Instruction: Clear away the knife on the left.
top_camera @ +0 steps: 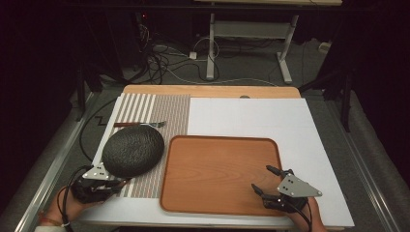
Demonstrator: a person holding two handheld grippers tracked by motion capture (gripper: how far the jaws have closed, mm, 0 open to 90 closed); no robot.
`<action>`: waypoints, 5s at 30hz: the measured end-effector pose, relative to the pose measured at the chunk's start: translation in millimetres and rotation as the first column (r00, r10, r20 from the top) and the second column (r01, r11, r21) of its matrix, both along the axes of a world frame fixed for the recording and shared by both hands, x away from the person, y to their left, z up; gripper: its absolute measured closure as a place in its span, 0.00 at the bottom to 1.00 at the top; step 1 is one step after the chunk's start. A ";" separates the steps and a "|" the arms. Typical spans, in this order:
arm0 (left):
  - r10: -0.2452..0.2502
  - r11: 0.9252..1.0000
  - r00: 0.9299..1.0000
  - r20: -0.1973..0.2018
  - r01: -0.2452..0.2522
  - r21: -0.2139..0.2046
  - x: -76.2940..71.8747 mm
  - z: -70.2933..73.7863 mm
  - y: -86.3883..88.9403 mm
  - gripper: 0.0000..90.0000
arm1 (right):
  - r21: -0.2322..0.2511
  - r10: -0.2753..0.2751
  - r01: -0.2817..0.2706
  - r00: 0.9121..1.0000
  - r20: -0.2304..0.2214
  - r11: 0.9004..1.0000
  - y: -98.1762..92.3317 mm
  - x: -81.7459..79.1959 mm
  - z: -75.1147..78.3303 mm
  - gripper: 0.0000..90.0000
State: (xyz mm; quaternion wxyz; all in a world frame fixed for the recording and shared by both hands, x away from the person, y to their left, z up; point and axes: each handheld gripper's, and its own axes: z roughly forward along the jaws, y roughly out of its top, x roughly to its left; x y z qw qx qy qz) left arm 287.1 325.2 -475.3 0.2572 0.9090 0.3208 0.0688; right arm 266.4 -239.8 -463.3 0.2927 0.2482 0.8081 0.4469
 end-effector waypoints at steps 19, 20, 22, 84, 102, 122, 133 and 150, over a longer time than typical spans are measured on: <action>0.022 0.999 0.998 0.059 -0.020 -0.036 -3.3 -5.1 -10.4 0.82 | -0.002 0.003 -0.003 1.000 -0.024 1.000 0.7 2.0 -1.6 0.31; 0.022 0.999 0.998 0.065 -0.019 -0.035 -4.7 -5.1 -10.8 0.82 | -0.002 0.004 -0.004 1.000 -0.022 1.000 0.7 1.7 -1.5 0.32; 0.010 0.999 0.997 0.073 -0.007 -0.035 -7.8 -5.1 -10.9 0.82 | -0.002 0.004 -0.004 1.000 -0.021 1.000 0.7 1.6 -1.4 0.32; -0.190 0.955 0.907 0.377 0.259 -0.141 -0.6 25.2 -152.6 0.82 | 0.023 -0.016 0.015 0.999 0.043 1.000 -8.9 -3.3 5.1 0.33; -0.278 0.949 0.915 0.291 0.308 -0.061 1.3 6.1 -188.7 0.82 | -0.002 -0.009 0.009 1.000 0.028 1.000 -6.9 -2.0 2.1 0.33; -0.304 0.933 0.905 0.298 0.346 -0.099 0.3 14.4 -194.3 0.89 | -0.017 -0.010 0.011 1.000 0.029 1.000 -6.6 -2.1 1.9 0.33; -0.529 0.841 0.807 0.261 0.540 0.036 9.0 9.3 -233.6 0.95 | -0.026 -0.006 0.007 1.000 0.012 1.000 -5.2 -0.6 -0.6 0.34; -0.513 0.857 0.820 0.252 0.505 0.102 18.8 0.7 -230.2 0.97 | -0.034 -0.011 0.011 1.000 0.005 0.999 -6.0 -0.9 -2.2 0.34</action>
